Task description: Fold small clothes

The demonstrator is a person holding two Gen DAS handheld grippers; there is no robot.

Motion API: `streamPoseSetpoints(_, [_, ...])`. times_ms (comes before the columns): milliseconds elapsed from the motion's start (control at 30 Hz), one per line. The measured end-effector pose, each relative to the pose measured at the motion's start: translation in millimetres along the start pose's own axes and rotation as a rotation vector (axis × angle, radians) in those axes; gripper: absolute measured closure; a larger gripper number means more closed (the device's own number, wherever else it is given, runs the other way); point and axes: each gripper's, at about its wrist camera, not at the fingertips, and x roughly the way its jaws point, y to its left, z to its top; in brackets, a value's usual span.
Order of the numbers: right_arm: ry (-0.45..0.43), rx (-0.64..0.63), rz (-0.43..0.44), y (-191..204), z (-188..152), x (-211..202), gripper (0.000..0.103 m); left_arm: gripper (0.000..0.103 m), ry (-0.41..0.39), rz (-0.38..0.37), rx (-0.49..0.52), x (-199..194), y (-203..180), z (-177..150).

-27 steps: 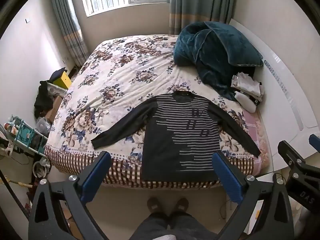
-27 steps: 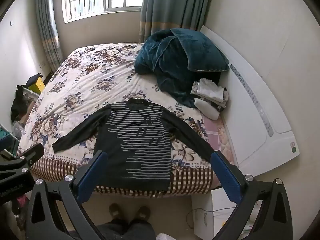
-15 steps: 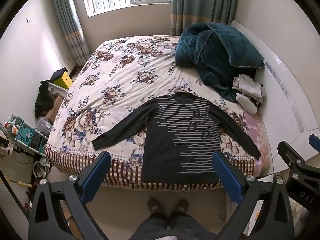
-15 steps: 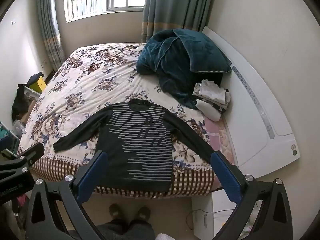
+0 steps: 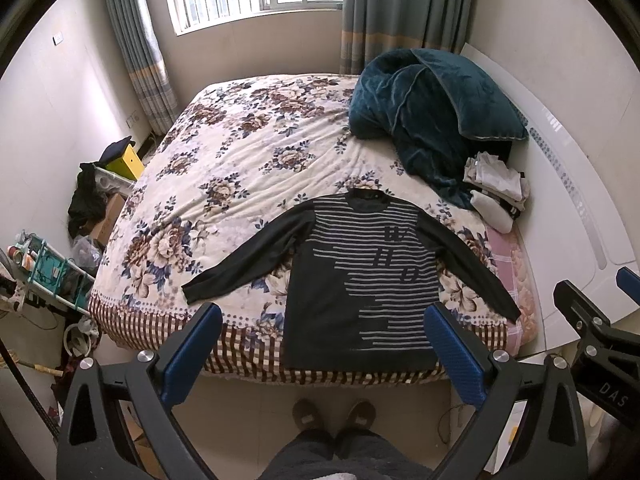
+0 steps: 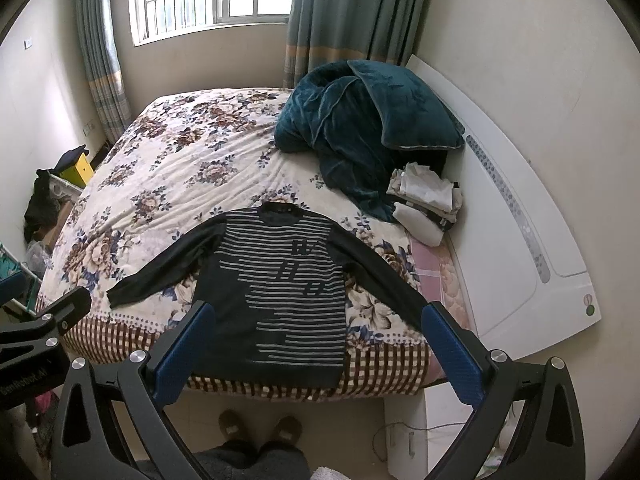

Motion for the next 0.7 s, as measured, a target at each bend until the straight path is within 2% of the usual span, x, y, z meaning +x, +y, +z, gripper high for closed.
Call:
streamPoseSetpoints(133, [-0.004, -0.003, 0.004, 9.2, 13.8, 1.2, 0.0, 0.0, -0.001, 0.0, 0.0, 0.4, -0.1, 0.4])
streamPoseSetpoints(700, [-0.013, -0.001, 0.016, 2.2, 25.4, -5.0, 0.0, 0.0, -0.008, 0.002, -0.002, -0.3, -0.5, 5.6])
